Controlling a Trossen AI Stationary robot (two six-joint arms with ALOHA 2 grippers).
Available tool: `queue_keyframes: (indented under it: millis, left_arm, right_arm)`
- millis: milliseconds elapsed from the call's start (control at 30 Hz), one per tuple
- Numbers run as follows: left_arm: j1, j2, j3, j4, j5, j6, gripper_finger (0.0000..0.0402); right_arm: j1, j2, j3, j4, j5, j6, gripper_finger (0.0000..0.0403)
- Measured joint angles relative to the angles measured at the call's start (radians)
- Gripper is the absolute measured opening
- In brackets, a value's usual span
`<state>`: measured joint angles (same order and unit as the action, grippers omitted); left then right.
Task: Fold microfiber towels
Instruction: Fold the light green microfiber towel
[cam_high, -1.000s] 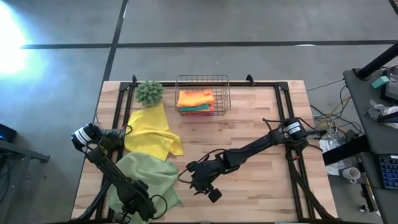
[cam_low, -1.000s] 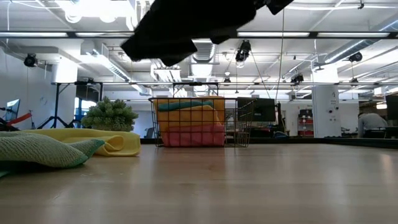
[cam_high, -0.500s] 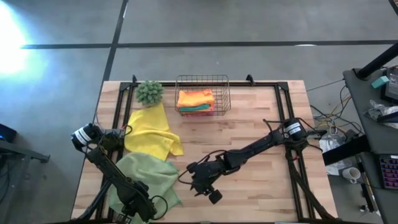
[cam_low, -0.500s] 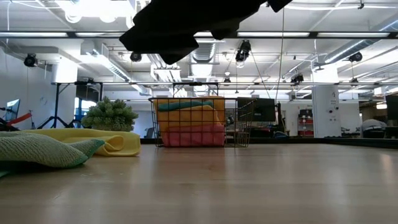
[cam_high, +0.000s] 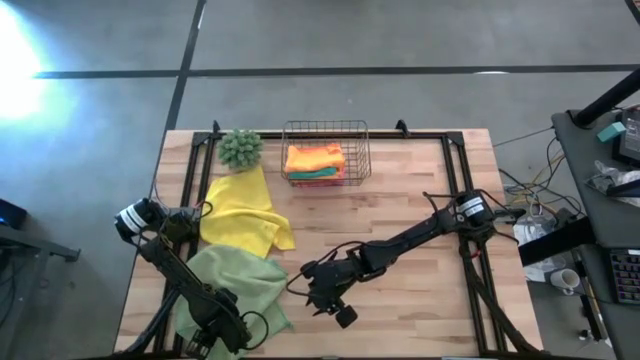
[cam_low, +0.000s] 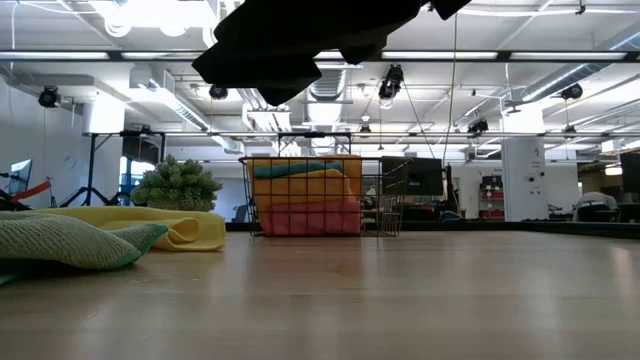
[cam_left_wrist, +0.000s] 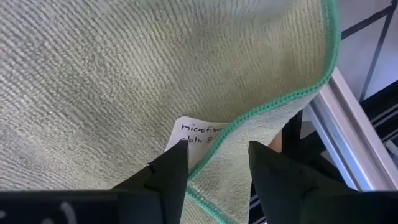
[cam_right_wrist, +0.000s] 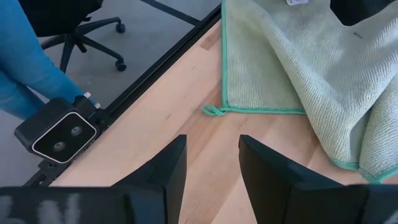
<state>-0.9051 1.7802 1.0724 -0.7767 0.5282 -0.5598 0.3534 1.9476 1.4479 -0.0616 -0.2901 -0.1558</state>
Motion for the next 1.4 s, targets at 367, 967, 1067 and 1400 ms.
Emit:
queue_keyframes:
  millis: [367,967,1067,1400]
  left_arm:
    - [-0.013,0.07,-0.006,0.0,0.092,0.051,0.0065]
    - [-0.016,0.019,0.051,0.003,0.068,-0.161,0.0001]
    - [-0.016,0.006,0.051,0.007,0.064,-0.238,0.0]
    - [-0.016,0.003,0.06,0.008,0.062,-0.328,0.0]
  right_arm:
    - [0.001,0.004,0.0,0.009,0.002,-0.012,0.0137]
    - [0.011,0.077,-0.001,0.248,-0.068,-0.106,0.0137]
    - [0.011,0.102,-0.001,0.269,-0.069,-0.102,0.0137]
    - [0.013,0.254,0.222,0.231,-0.077,0.007,0.0137]
